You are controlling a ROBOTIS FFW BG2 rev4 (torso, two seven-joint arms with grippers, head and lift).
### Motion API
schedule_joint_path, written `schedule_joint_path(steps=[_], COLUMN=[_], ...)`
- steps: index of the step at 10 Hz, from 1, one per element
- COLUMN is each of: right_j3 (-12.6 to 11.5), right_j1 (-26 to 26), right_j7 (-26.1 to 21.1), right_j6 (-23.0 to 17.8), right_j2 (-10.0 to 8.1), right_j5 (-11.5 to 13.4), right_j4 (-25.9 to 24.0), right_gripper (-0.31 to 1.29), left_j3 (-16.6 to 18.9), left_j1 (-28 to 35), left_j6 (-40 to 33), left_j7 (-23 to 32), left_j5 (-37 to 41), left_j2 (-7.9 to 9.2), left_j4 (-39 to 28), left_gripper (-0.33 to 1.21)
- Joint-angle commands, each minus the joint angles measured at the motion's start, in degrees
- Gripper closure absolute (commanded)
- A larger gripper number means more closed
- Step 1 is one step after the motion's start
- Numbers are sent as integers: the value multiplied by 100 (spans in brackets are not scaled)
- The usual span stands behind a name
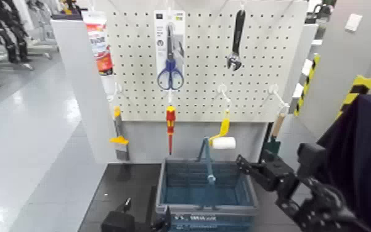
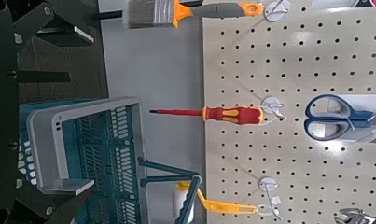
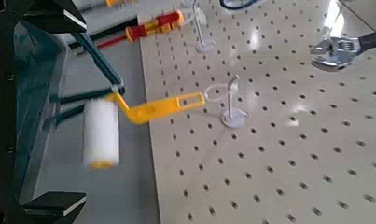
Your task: Put the yellow pliers into the crate.
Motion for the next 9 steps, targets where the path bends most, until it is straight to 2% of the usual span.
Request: schedule_joint_path(steps=[1,4,5,7,9], right_j3=[-12,138,111,252,384], right_j1=[1341,2501,2756,3222,3670], right_j7=[-1072,-1784,-1766,-1845,-2056], right_j6=[-756,-1231,-1398,-1767,-1855], right_j2=[353,503,555,599,652], right_j5=[607,827,959,1064,1205], right_j4=[-1185,-1792,-1818,-1827,-1950], right_gripper=[5,5,7,11,13], left_j3=[34,104,122,148,183], left_j1=[44,123,141,176,202], left_j6=[-9,-18,-18,-18,-9], left_j7=[0,9,18,27,27], left_j5=[0,-9,-9,-17,-26], left_j2=[5,5,5,5,-13], left_j4=[-19,-54,-63,-80,-98], left_gripper=[22,22,22,22,22])
